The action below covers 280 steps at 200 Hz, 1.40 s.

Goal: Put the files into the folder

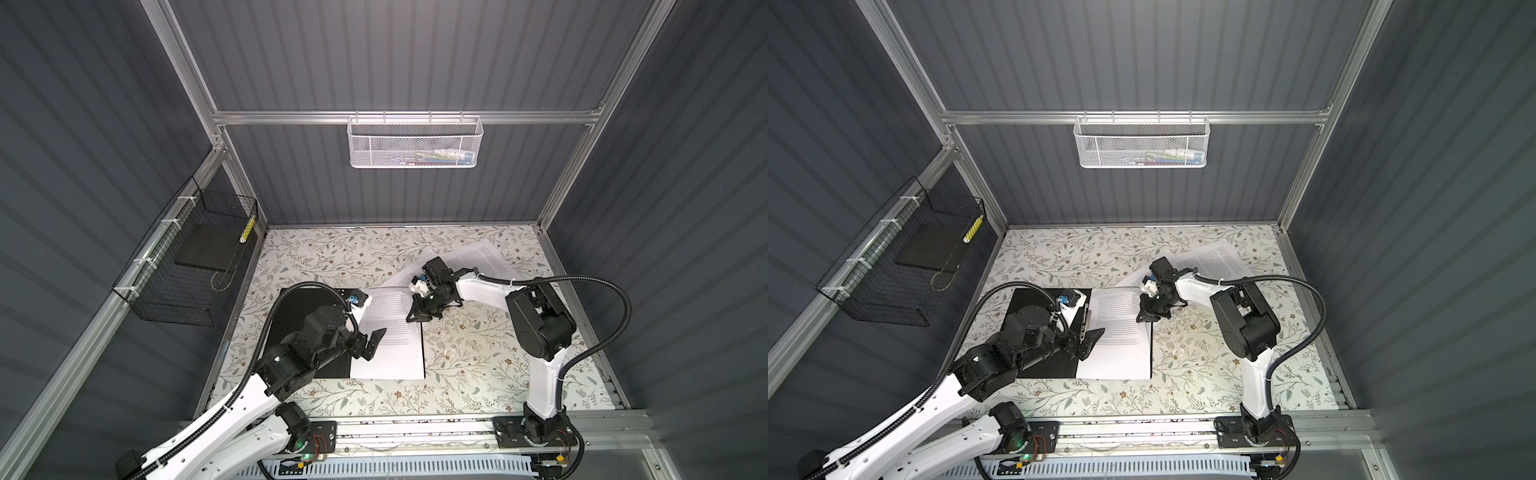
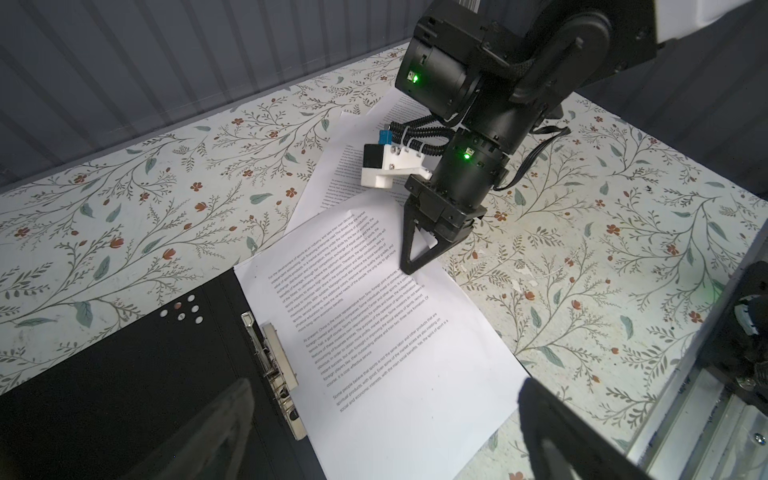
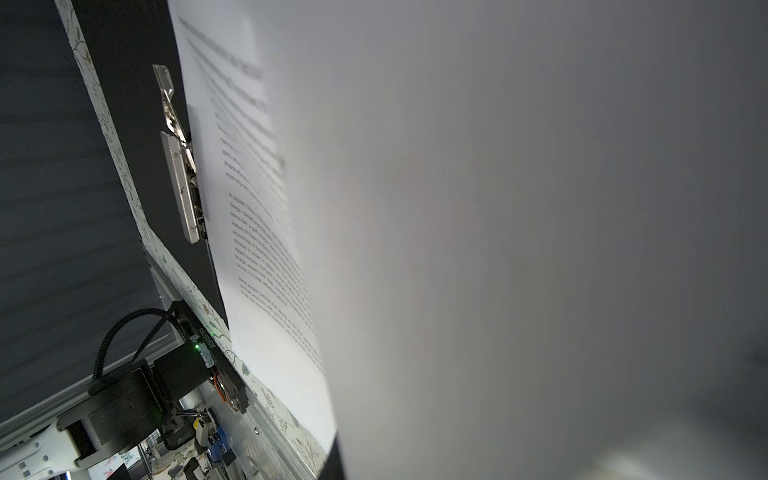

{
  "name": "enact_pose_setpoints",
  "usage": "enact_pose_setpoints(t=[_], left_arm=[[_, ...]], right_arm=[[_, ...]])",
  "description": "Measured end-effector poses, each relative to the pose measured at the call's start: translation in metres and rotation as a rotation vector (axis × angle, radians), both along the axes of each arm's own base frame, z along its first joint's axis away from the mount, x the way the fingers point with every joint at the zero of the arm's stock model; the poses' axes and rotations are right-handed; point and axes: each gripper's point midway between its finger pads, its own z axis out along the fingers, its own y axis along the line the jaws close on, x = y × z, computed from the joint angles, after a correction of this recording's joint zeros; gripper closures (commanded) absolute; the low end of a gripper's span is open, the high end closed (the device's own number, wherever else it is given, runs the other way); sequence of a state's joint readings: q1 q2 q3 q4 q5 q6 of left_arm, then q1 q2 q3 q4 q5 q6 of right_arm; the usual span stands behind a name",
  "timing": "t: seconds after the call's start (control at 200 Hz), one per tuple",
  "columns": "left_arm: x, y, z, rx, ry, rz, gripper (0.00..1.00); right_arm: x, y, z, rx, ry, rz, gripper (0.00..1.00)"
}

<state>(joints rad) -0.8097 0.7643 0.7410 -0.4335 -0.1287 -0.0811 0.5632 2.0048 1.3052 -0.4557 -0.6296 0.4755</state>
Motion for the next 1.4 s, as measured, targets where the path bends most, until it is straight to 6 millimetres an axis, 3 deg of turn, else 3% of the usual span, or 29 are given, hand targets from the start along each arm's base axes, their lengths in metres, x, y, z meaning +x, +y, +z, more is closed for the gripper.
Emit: enact_pose_setpoints(t=[0.921,1.221,1.401], left_arm=[[-0.0009,-0.001,-0.0001,-0.007,0.007,-0.01,0.0],[-0.0013,-0.0015,-0.0001,-0.008,0.008,-0.013,0.0],[-0.0017,-0.0019,-0.0002,-0.009,0.009,-0.015,0.0]], right_arm=[[0.0032,0.0026,0.002,0.01,0.001,-0.015,0.87],[0.0034,0.0026,0.0019,0.009,0.01,-0.027,0.73],[0.0053,0.0037,0.004,0.011,0.005,-0.029,0.69]])
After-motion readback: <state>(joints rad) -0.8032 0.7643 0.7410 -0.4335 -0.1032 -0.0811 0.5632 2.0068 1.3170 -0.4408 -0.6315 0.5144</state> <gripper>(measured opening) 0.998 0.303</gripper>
